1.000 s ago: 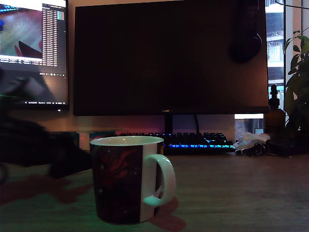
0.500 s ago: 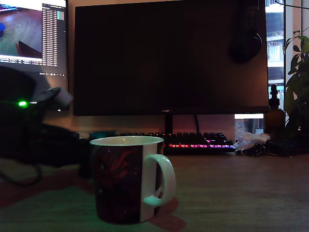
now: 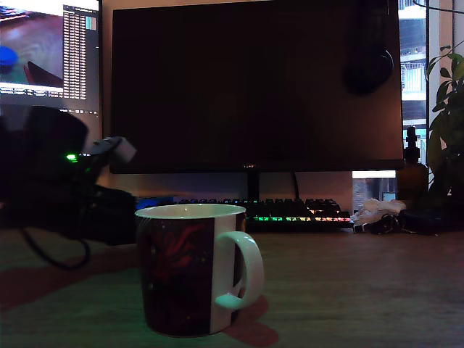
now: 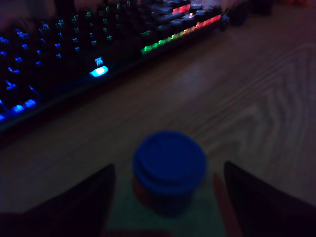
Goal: Pick up the coffee capsules on the table and drop them inside the coffee cup
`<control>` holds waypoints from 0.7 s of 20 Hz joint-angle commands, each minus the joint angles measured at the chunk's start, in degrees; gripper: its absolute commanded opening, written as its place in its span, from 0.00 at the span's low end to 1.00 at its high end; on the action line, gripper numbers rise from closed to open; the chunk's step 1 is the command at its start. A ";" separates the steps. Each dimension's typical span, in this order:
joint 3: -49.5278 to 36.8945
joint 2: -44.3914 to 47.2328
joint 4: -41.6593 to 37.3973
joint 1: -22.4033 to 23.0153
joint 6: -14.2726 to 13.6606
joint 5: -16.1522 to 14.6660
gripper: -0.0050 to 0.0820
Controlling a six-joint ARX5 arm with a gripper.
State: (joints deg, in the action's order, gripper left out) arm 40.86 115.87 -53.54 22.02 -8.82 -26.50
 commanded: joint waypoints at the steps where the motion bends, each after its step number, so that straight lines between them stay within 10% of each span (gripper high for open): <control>1: 0.33 0.81 0.17 0.28 -0.33 -0.09 0.80; 8: 0.66 0.81 3.08 0.92 -2.16 0.50 0.77; 14: 0.66 0.81 4.00 0.92 -3.74 0.85 0.36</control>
State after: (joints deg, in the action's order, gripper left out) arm 41.36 115.87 -49.58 22.79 -10.94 -25.52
